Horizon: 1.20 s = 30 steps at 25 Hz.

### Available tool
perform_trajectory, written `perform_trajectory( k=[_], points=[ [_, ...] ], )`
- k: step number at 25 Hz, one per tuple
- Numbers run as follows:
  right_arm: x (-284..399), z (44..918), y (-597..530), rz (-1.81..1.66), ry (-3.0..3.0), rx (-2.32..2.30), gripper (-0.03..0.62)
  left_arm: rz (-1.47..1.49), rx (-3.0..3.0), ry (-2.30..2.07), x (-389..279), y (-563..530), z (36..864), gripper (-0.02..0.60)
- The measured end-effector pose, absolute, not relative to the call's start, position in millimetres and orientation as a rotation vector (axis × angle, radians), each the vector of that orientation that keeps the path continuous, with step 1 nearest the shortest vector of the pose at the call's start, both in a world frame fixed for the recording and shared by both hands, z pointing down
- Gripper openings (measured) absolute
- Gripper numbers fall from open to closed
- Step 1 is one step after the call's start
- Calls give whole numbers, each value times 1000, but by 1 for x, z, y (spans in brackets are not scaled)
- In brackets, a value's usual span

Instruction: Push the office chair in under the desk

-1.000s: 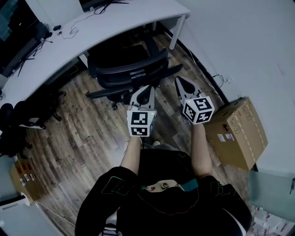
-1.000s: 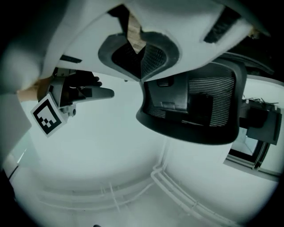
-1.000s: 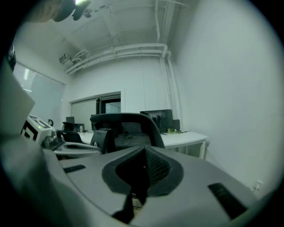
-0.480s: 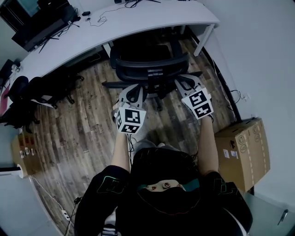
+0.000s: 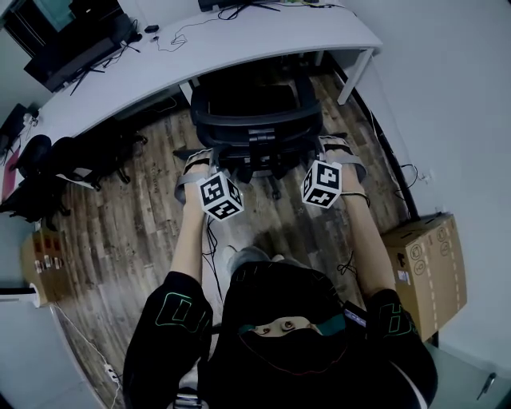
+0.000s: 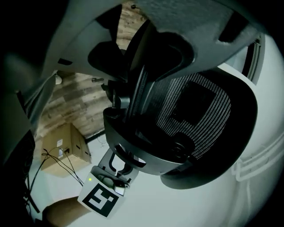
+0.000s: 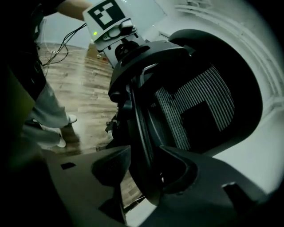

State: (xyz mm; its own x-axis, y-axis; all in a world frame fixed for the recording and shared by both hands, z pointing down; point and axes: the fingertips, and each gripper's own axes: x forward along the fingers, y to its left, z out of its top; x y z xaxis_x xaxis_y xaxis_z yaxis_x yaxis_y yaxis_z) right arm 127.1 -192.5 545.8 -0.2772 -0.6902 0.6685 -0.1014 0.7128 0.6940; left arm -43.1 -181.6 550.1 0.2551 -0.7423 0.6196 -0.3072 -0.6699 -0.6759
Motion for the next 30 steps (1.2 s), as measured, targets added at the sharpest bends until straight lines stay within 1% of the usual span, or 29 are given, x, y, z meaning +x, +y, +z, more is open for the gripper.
perform_trajectory(
  k=[1, 10, 22, 30],
  points=[
    [128, 545, -194, -669, -1780, 615, 199, -1389, -2113, 939, -43, -182, 550, 204],
    [127, 543, -195, -638, -1814, 609, 179, -1379, -2149, 915, -46, -183, 550, 198],
    [125, 542, -204, -646, -1828, 633, 184, -1337, -2162, 920, -48, -190, 547, 201],
    [123, 544, -229, -633, -1846, 666, 186, -1358, -2143, 949, -50, -218, 550, 202]
  ],
)
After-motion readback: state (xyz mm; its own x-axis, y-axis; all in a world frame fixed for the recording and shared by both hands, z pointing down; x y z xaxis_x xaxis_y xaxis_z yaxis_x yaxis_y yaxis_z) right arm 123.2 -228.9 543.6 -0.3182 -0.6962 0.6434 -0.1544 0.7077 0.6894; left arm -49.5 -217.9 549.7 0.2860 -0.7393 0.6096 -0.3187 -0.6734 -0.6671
